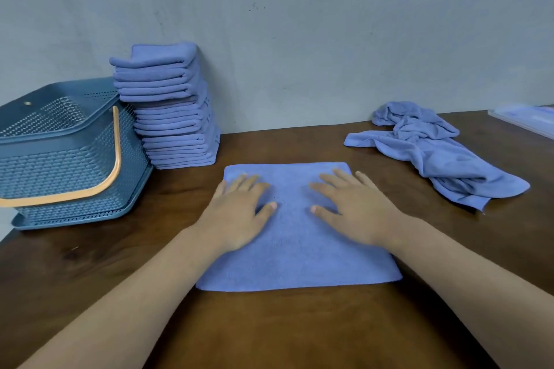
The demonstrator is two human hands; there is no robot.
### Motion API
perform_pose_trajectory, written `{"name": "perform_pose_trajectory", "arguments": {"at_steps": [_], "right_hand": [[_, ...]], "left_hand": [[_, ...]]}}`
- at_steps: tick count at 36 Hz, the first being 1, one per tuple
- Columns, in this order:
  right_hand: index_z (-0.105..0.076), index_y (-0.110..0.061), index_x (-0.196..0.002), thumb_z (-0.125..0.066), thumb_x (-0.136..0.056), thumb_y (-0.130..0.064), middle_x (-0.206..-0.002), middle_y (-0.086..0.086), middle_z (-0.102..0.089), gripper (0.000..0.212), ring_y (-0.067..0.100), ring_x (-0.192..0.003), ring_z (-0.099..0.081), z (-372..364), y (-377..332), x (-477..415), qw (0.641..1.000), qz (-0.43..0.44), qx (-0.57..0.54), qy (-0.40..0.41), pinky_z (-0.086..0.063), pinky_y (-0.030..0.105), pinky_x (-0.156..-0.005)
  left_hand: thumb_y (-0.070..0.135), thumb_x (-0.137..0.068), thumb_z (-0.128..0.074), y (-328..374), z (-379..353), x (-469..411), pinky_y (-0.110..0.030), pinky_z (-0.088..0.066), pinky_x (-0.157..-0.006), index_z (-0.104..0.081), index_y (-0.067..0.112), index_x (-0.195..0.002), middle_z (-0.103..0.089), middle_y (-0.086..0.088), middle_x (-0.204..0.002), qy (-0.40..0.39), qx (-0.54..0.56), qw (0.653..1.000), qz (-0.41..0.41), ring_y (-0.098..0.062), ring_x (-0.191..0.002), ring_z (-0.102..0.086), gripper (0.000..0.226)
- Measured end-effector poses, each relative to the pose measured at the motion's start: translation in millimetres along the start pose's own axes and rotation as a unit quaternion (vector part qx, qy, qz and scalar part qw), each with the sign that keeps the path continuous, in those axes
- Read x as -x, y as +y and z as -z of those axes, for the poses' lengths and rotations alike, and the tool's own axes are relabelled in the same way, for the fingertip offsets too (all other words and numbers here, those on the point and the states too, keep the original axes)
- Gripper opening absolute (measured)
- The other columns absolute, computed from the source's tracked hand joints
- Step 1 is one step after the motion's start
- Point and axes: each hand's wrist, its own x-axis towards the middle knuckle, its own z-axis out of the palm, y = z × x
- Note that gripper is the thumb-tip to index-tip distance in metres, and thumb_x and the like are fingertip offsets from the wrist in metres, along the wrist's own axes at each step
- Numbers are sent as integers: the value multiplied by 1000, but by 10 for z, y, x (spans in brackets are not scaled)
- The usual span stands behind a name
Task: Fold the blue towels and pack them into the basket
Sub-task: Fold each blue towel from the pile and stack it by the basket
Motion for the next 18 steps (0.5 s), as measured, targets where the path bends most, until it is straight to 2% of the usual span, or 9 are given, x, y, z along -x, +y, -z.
{"name": "perform_pose_trajectory", "arguments": {"at_steps": [2,5,8,11,15,18], "right_hand": [[-25,-43,-164,-29,-105,-72,-176,-11,-13,66,15,-163,-3,10,-207,238,999,24,-32,-23,-5,45,-131],[-9,-46,-166,-24,-103,-77,-176,-14,3,72,14,-162,7,-70,-382,542,997,31,-35,-55,1,38,-130],[-3,-49,-166,-20,-101,-80,-175,-16,10,74,12,-161,14,-157,-393,674,998,33,-36,-40,5,36,-130],[-13,-48,-165,-20,-98,-83,-176,-17,-2,76,13,-162,2,-155,-399,691,999,47,-18,-16,-5,38,-131],[-28,-46,-162,-24,-95,-85,-173,-17,-19,77,10,-159,-15,-158,-429,720,998,69,-10,11,-18,38,-128],[-40,-45,-156,-28,-95,-86,-168,-17,-30,75,9,-154,-28,-168,-432,744,996,83,-15,38,-27,38,-123]], "left_hand": [[67,-105,-26,194,8,241,-44,-13,-131,-38,35,-159,-29,11,-171,0,20,997,-70,-10,-160,-15,63],[63,-106,-35,376,-30,605,-29,-17,-127,-41,37,-155,-38,20,-162,2,41,987,-157,0,-151,-26,56],[62,-106,-44,347,-90,781,-20,-19,-123,-44,39,-151,-39,25,-157,-1,63,981,-185,7,-146,-29,51],[63,-103,-50,315,-76,778,-21,-26,-121,-45,38,-147,-42,29,-148,3,88,979,-182,10,-140,-34,51],[63,-104,-49,359,-55,782,-19,-26,-120,-47,36,-145,-43,26,-146,1,67,975,-214,7,-139,-36,48],[60,-102,-57,375,14,810,-21,-38,-106,-52,36,-122,-50,26,-125,14,63,967,-247,3,-118,-47,31]]}}
